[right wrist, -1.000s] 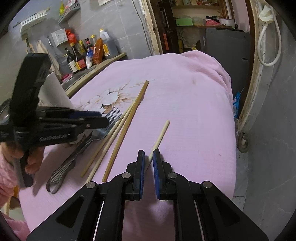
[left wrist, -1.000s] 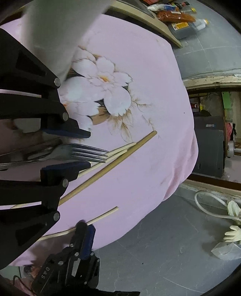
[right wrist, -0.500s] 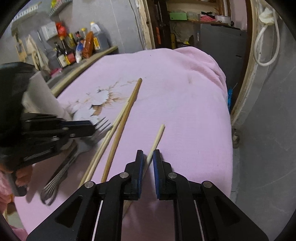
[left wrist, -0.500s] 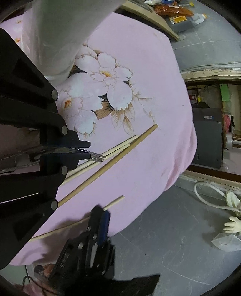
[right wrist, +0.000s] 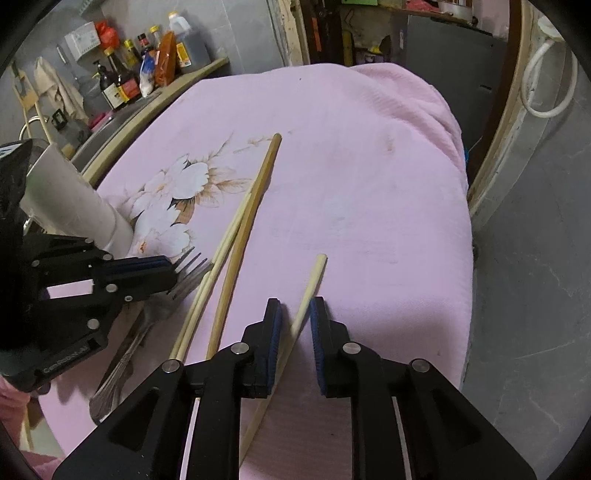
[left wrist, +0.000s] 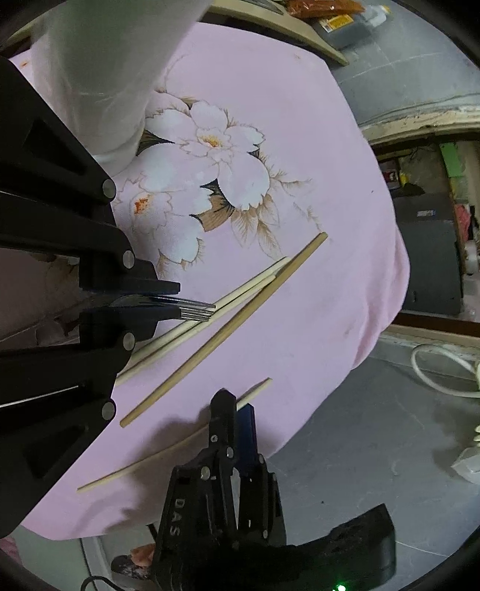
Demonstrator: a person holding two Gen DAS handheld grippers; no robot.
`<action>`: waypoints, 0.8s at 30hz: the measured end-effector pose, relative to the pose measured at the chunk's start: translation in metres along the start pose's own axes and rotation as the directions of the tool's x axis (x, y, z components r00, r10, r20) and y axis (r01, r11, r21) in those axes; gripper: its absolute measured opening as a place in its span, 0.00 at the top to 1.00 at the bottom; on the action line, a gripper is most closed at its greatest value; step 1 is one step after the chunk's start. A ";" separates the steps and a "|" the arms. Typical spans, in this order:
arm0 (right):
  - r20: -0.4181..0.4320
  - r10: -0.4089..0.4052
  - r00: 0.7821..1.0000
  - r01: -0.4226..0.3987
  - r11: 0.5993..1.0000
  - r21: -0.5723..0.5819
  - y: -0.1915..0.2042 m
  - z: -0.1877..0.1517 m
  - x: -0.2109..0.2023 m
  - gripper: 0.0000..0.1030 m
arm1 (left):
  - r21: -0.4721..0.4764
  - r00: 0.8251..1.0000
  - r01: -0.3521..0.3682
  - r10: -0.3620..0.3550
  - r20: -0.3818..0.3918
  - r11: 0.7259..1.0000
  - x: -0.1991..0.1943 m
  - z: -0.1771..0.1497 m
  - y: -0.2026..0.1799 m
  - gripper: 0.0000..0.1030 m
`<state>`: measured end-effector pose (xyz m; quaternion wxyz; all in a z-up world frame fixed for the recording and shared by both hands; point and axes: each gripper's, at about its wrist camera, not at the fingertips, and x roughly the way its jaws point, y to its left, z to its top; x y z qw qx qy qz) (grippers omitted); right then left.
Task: Organize utensils
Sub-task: 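Lift the fork with the left gripper while the right gripper grasps a thin chopstick, then carry the fork and chopstick up over the white basket with both grippers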
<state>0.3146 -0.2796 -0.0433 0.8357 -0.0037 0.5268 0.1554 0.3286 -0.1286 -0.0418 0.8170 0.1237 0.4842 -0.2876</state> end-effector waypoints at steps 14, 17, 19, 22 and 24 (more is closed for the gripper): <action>0.039 -0.044 0.998 0.043 0.999 0.014 0.005 -0.002 -0.001 0.92 | -0.052 0.995 -0.004 0.009 0.104 0.999 -0.017 -0.012 0.004 0.99; 0.057 -0.081 0.995 0.082 0.996 -0.021 0.016 -0.004 -0.001 0.96 | -0.058 0.985 -0.029 0.038 0.170 0.998 -0.030 -0.020 -0.001 0.99; 0.082 -0.043 0.996 0.042 0.999 0.019 0.010 -0.006 -0.004 0.97 | -0.074 0.973 -0.048 0.064 0.220 0.996 -0.040 -0.026 -0.002 1.00; 0.173 0.014 0.985 -0.023 0.999 0.047 0.010 -0.019 -0.015 0.97 | -0.107 0.948 -0.067 0.096 0.302 0.992 -0.058 -0.036 -0.002 1.00; 0.269 0.032 0.963 -0.043 0.998 0.035 0.017 -0.031 -0.027 0.97 | -0.125 0.925 -0.086 0.126 0.358 0.988 -0.070 -0.044 -0.002 1.00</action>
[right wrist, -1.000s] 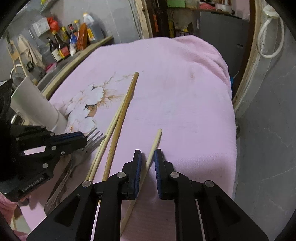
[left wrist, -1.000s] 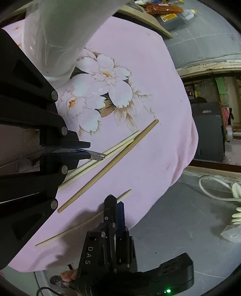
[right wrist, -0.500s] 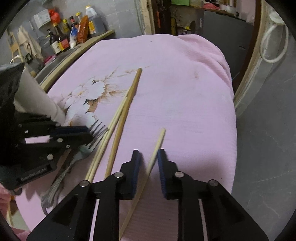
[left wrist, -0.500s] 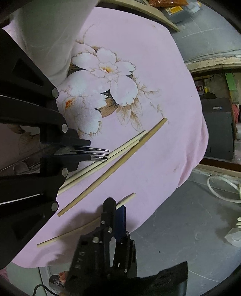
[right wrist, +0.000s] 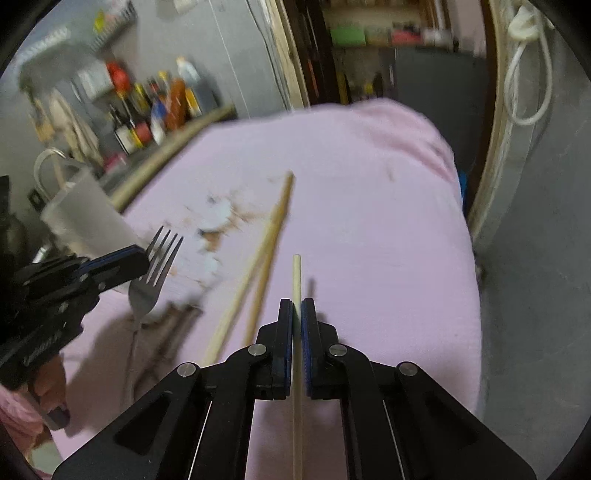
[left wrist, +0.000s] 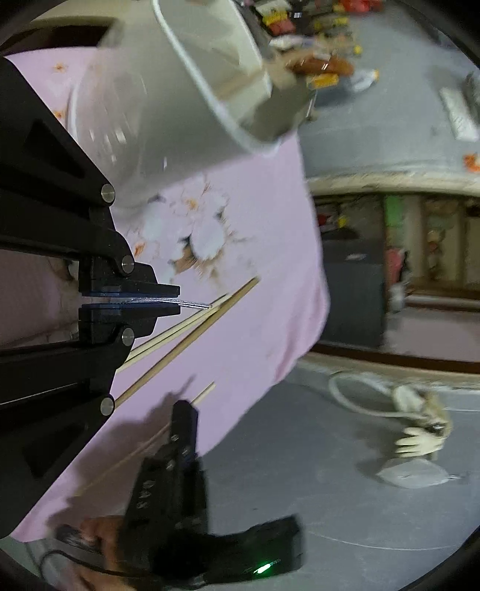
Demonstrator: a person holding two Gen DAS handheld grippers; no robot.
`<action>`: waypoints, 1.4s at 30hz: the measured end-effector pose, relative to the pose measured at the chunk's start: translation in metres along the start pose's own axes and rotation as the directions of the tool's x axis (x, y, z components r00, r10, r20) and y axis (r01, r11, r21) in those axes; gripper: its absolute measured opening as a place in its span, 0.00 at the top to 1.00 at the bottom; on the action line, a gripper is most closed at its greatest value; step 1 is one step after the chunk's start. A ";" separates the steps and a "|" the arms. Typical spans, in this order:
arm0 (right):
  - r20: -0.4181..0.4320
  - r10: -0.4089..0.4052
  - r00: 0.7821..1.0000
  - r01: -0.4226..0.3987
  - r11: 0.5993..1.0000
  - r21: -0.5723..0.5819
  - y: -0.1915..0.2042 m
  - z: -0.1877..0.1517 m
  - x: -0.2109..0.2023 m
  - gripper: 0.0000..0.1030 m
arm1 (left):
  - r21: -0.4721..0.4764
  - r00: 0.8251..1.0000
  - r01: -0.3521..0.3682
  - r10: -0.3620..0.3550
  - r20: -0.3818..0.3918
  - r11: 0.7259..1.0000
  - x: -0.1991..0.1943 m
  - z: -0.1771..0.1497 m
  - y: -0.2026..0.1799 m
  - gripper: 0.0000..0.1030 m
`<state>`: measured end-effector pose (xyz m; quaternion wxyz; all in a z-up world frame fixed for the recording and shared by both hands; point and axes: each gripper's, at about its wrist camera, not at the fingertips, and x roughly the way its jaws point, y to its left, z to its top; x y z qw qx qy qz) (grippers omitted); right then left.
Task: Organize utensils
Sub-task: 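Carry the fork and chopstick up over the white basket with both grippers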
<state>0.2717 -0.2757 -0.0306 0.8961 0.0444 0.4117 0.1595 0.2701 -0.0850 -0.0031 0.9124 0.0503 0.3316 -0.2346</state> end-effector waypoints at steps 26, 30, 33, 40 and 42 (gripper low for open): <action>0.789 0.112 0.603 0.081 0.976 -0.200 0.124 0.018 -0.100 0.97 | -0.090 0.820 -0.205 0.221 0.528 0.975 -0.160 0.026 0.029 1.00; 0.822 0.140 0.552 0.053 0.978 -0.203 0.142 0.035 -0.100 0.97 | -0.117 0.783 -0.255 0.276 0.557 0.960 -0.181 0.032 0.047 1.00; 0.831 0.169 0.529 0.021 0.977 -0.212 0.155 0.049 -0.099 0.97 | -0.150 0.762 -0.281 0.315 0.566 0.948 -0.191 0.035 0.065 1.00; 0.841 0.254 0.478 -0.095 0.967 -0.238 0.178 0.080 -0.092 0.97 | -0.281 0.677 -0.359 0.456 0.578 0.890 -0.217 0.036 0.119 1.00; 0.840 0.266 0.473 -0.105 0.964 -0.246 0.183 0.084 -0.088 0.97 | -0.302 0.652 -0.393 0.495 0.575 0.868 -0.219 0.033 0.127 1.00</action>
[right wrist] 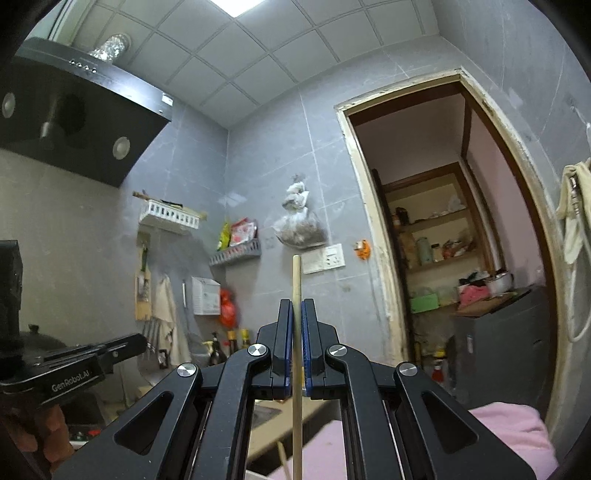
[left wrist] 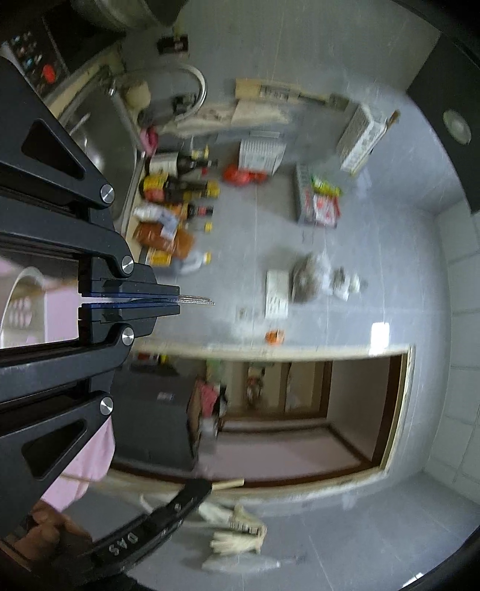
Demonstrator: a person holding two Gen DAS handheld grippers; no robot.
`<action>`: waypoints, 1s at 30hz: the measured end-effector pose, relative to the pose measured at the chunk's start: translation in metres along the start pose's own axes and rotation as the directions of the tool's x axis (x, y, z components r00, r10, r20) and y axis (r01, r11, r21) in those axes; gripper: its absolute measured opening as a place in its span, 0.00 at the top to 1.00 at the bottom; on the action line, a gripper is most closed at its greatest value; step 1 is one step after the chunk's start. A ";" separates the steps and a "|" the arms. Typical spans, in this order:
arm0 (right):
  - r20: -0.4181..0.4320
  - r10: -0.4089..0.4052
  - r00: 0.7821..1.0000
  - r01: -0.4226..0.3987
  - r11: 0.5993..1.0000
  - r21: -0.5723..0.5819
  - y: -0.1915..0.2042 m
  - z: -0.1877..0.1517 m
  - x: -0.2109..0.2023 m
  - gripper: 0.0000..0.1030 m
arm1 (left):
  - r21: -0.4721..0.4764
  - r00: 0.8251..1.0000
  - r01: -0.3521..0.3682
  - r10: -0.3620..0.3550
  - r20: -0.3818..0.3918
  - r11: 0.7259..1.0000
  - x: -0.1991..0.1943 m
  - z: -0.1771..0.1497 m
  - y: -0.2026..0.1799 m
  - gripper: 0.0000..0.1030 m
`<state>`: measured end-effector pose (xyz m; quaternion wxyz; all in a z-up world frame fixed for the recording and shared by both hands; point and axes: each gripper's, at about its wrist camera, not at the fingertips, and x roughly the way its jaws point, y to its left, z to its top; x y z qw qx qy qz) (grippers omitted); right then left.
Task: Organize utensils
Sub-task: 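Carry the fork and chopstick up over the white basket with both grippers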
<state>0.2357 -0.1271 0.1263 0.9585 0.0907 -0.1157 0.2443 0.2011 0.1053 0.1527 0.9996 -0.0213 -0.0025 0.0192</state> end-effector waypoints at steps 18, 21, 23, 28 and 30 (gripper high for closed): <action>-0.058 -0.040 0.998 0.040 0.999 0.004 -0.004 -0.058 0.031 0.97 | 0.105 0.987 -0.149 0.155 -0.045 0.983 0.056 -0.071 0.005 1.00; -0.089 -0.036 0.995 0.036 0.999 -0.007 -0.003 -0.067 0.030 0.97 | 0.106 0.987 -0.134 0.142 -0.072 0.985 0.060 -0.082 0.003 1.00; -0.111 -0.032 0.993 0.030 0.999 -0.017 -0.002 -0.072 0.029 0.97 | 0.091 0.988 -0.107 0.116 -0.100 0.990 0.061 -0.088 0.003 1.00; -0.167 -0.022 0.986 0.019 1.000 -0.020 -0.004 -0.080 0.024 0.97 | 0.012 0.986 -0.022 0.024 -0.163 1.000 0.060 -0.093 0.004 0.99; -0.185 -0.019 0.983 0.016 1.000 -0.017 -0.005 -0.081 0.021 0.97 | -0.013 0.984 0.000 -0.002 -0.177 1.000 0.059 -0.093 0.004 0.99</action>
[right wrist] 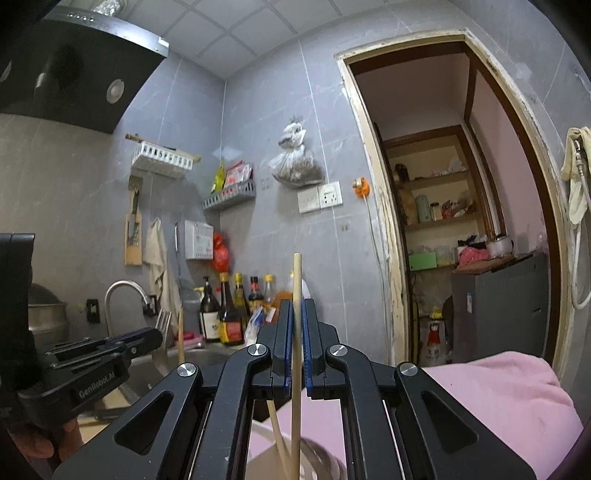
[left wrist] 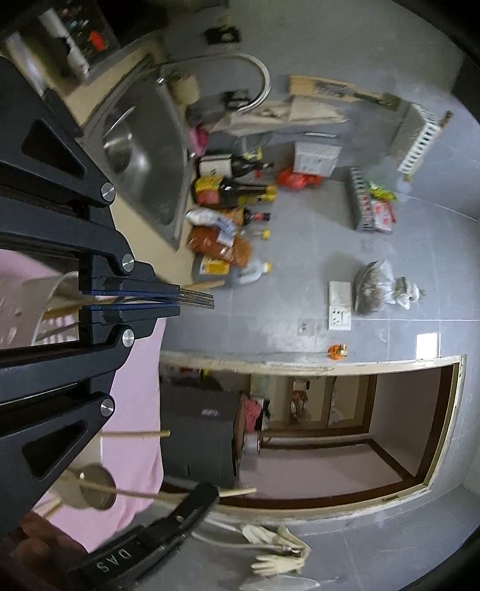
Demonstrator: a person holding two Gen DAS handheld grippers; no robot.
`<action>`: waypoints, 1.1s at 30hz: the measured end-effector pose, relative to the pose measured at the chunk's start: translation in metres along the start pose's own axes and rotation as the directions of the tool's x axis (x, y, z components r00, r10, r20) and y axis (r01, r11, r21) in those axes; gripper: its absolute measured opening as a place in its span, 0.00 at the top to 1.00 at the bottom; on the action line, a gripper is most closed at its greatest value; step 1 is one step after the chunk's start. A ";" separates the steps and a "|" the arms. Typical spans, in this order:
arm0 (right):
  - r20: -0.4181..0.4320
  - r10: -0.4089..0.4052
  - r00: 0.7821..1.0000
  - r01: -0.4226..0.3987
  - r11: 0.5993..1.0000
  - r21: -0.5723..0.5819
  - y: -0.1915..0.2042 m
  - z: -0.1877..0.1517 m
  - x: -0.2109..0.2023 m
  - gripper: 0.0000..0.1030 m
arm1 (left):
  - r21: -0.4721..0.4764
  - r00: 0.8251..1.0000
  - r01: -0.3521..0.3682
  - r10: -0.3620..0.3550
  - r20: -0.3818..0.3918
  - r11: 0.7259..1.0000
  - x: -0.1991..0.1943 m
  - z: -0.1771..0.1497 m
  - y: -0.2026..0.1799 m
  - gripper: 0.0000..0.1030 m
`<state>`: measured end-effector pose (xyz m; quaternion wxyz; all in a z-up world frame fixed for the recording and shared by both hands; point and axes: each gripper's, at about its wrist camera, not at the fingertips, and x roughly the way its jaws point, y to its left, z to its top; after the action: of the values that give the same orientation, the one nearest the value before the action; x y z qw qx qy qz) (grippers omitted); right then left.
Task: Organize utensils
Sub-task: 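Carry the fork and chopstick up over the white basket with both grippers, then open both grippers to drop the fork and chopstick into the basket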
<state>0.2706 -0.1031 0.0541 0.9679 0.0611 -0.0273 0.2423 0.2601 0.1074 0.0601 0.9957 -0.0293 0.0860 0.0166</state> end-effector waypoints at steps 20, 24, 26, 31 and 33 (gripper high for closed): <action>-0.030 0.001 1.000 0.000 1.000 0.030 -0.025 0.025 -0.039 0.73 | -0.080 0.966 0.256 -0.258 -0.009 0.963 -0.037 0.026 -0.028 0.67; -0.007 -0.031 0.999 0.031 0.999 0.019 -0.040 0.038 -0.059 0.49 | -0.071 0.952 0.304 -0.305 0.002 0.950 -0.047 0.028 -0.046 0.45; -0.004 -0.058 0.998 0.058 0.998 0.004 -0.048 0.043 -0.070 0.40 | -0.063 0.945 0.326 -0.326 0.008 0.943 -0.051 0.028 -0.056 0.37; 0.007 -0.122 0.993 0.122 0.992 -0.029 -0.071 0.051 -0.099 0.21 | -0.046 0.926 0.378 -0.378 0.019 0.924 -0.063 0.024 -0.079 0.09; 0.004 -0.150 0.989 0.150 0.988 -0.043 -0.079 0.052 -0.108 0.16 | -0.036 0.920 0.393 -0.393 0.013 0.919 -0.066 0.021 -0.088 0.06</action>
<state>0.2112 -0.2295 0.0881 0.9844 0.0421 -0.0280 0.1683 0.2016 0.0192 0.0969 0.9783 -0.0648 0.0755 -0.1817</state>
